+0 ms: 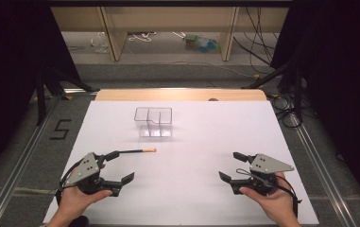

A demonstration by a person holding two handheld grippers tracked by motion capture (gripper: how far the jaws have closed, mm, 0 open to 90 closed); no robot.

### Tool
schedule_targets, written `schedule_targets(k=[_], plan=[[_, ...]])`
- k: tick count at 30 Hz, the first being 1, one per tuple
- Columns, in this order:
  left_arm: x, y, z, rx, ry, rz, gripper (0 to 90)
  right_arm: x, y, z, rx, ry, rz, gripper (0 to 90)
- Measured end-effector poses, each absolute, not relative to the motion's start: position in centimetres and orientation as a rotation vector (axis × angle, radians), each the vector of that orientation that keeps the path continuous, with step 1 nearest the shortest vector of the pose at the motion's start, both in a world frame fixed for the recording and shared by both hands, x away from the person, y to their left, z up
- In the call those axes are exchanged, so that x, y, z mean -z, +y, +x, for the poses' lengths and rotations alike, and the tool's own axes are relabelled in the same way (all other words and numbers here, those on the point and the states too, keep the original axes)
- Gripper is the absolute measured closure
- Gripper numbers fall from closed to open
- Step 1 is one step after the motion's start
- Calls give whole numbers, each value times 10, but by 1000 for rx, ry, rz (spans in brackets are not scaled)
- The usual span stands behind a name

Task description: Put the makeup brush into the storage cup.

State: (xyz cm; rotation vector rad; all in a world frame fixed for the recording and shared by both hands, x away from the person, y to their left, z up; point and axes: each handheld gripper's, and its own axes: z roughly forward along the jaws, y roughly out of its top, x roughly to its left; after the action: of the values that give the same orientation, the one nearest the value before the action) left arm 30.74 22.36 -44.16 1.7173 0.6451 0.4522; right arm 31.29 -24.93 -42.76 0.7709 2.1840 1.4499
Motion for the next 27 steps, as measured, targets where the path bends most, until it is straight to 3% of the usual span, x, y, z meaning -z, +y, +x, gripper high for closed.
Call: schedule_targets(k=[12,27], plan=[[439,214,308,-466,585,1816,95,427,-248,311,-1456,2187,790,186],[432,201,349,-453,493,2059,115,428,-250,314,-1460,2182,792,187]])
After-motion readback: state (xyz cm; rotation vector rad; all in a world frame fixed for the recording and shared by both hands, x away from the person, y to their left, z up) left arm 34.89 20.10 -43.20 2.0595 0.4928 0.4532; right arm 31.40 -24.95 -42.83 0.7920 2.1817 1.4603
